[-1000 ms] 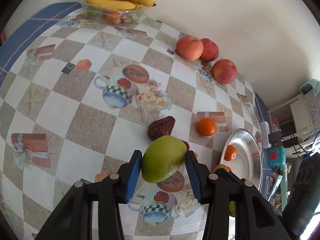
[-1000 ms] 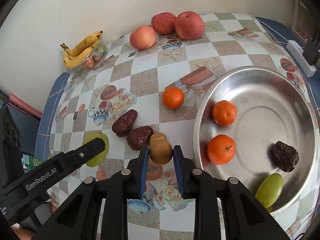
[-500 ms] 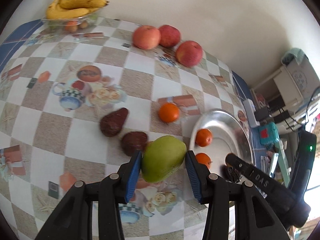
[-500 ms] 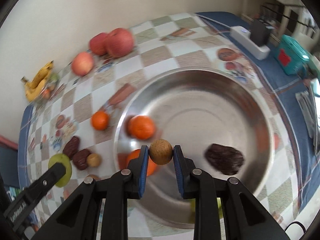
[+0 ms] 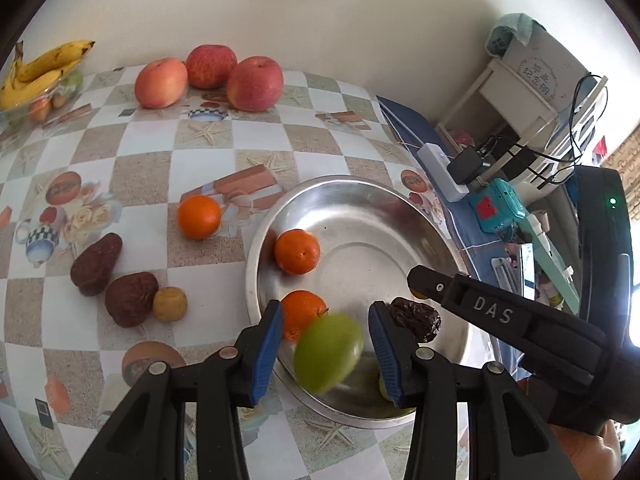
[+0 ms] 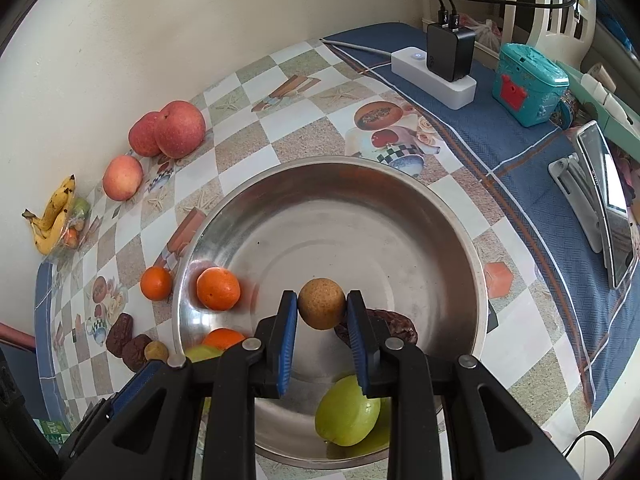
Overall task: Organize fruits
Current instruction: 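Carry the pear and potato to the steel plate and release them, then move both open tools back toward the dates and oranges on the table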
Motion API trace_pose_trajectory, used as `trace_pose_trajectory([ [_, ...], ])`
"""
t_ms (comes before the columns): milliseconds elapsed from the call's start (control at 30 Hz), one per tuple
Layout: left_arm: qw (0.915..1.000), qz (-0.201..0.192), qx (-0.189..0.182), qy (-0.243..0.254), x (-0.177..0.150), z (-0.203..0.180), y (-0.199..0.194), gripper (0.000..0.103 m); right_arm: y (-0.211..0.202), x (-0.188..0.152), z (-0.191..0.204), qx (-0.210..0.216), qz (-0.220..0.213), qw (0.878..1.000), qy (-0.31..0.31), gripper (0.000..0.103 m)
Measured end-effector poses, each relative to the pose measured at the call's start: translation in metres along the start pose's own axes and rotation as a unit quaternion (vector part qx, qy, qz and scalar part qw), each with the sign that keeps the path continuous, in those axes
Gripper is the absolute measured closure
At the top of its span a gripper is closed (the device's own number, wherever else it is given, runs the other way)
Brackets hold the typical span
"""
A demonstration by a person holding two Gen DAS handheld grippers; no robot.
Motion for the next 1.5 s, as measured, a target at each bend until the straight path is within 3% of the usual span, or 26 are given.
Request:
trace_pose_trajectory([
  [567,0.9986,0.012,0.045,-0.025,-0.004,0.028,0.001,0.053,0.004,-0.004,0.007,0.000,0.009,1.000,-0.013,0.076],
  [800,0.9945,0.006,0.086,-0.059,-0.001,0.056,-0.006,0.039,0.006,-0.006,0.011,-0.001,0.013,1.000,-0.021,0.075],
  [833,0.9932,0.006,0.095,-0.067,-0.001,0.062,-0.007,0.033,0.006,-0.007,0.012,-0.002,0.013,1.000,-0.024,0.073],
  [900,0.9905,0.002,0.114,-0.077,-0.001,0.072,-0.010,0.026,0.007,-0.007,0.013,-0.006,0.014,0.999,-0.029,0.046],
  [967,0.9875,-0.003,0.133,-0.084,0.000,0.082,-0.013,0.020,0.008,-0.008,0.015,-0.004,0.015,0.999,-0.033,0.034],
  [1100,0.9818,-0.012,0.159,-0.103,0.000,0.100,-0.020,0.000,0.010,-0.010,0.018,-0.007,0.016,0.999,-0.042,0.031],
  [1233,0.9758,-0.013,0.188,-0.111,-0.001,0.115,-0.025,0.000,0.012,-0.011,0.020,-0.015,0.012,0.998,-0.053,0.015],
  [1500,0.9687,-0.009,0.214,-0.126,0.000,0.135,-0.033,0.000,0.009,-0.011,0.030,0.002,-0.010,0.998,-0.068,0.012],
])
Point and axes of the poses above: each gripper's, at about its wrist camera, not at the fingertips, and y roughly the way its jaws point, z to its left, x to its top, the point moved 7 cm from there along y, roughly the way its jaws point, and after that the axes turned 4 degrees about y, right-handed, at the moved point
